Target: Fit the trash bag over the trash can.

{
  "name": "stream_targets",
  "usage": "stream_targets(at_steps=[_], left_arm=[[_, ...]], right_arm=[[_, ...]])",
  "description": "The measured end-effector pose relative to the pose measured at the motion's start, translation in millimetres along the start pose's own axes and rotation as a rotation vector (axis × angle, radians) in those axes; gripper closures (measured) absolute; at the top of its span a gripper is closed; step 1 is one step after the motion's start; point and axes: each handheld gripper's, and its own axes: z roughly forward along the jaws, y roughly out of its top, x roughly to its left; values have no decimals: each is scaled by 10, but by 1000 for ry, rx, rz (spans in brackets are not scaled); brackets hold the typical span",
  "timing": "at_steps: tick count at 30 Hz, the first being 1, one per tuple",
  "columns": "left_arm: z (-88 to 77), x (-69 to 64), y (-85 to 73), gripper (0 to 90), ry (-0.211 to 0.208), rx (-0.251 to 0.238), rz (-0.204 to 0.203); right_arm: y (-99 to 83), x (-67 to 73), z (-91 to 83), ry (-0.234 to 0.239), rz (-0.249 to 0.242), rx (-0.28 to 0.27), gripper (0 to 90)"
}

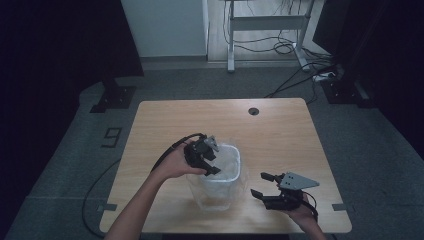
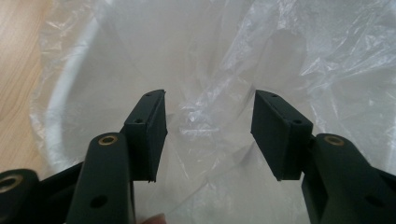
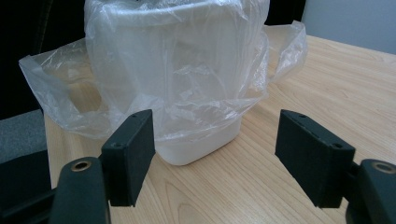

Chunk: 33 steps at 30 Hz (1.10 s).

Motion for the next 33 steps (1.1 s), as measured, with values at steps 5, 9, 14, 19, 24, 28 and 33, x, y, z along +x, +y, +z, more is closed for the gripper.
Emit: stream_targets(at_steps=[5, 9, 14, 19, 24, 28, 33], left_arm=[[24, -21, 34, 448, 9, 31, 5], [35, -19, 40, 441, 8, 34, 3], [34, -29, 37, 430, 10, 33, 1], [12, -22, -1, 393, 2, -7, -12], [-58, -13, -83, 362, -12, -102, -35], [-133, -14, -146, 353, -20, -169, -41], [-228, -13, -235, 351, 4, -261, -66]], right_arm=[[0, 1, -1, -1, -3, 1, 282], [-2, -5, -10, -3, -1, 0, 282], [-2, -8, -18, -5, 0, -3, 282], [0, -9, -24, -6, -1, -2, 282], [-1, -14, -30, -8, 3, -8, 282], [0, -13, -29, -8, 4, -6, 282], [3, -6, -28, -10, 2, -11, 282]])
